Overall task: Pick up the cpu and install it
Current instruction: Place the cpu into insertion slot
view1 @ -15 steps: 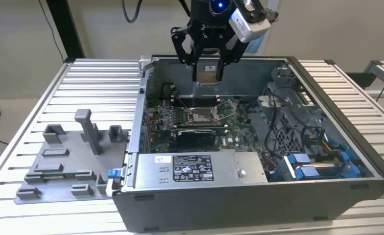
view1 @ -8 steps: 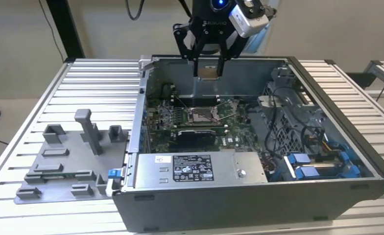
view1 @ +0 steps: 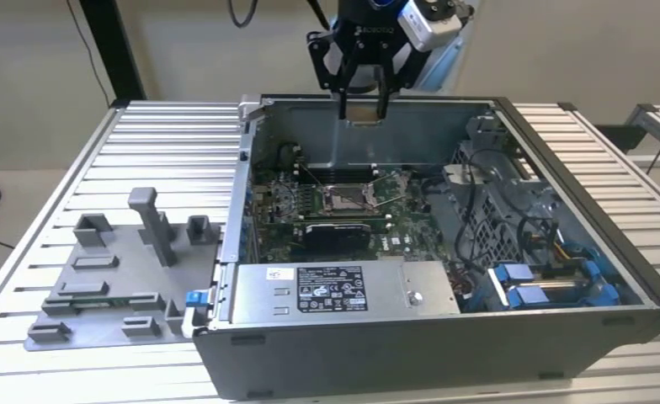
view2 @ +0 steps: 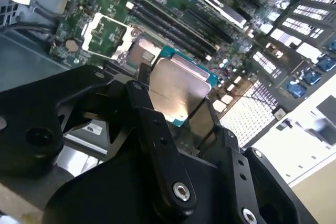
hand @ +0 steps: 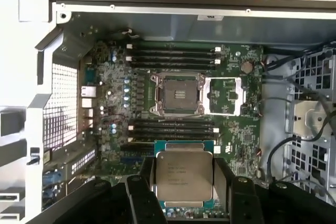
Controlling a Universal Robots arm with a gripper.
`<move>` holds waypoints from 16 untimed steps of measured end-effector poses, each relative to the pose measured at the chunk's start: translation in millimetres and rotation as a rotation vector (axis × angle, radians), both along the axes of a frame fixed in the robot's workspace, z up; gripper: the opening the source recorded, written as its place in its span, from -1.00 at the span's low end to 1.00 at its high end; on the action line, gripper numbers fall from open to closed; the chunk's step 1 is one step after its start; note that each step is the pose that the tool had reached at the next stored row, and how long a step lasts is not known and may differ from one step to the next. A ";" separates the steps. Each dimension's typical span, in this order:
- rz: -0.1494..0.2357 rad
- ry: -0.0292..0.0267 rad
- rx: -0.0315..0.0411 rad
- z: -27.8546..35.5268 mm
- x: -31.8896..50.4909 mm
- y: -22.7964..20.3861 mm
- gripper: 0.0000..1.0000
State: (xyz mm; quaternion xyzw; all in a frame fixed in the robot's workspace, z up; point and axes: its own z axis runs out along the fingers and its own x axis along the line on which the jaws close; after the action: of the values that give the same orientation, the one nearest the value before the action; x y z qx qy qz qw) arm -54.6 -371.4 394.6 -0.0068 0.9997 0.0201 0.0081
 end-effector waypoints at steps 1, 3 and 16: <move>0.000 0.0000 0.0002 -0.4 1.7 3.0 -1.00; 0.000 0.0000 0.0001 -1.0 4.1 9.4 -1.00; 0.000 0.0000 0.0001 -4.6 12.5 38.2 -1.00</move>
State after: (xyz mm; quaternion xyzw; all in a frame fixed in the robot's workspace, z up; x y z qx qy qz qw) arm -42.1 -333.3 390.0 -0.0068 0.9997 0.0201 0.0081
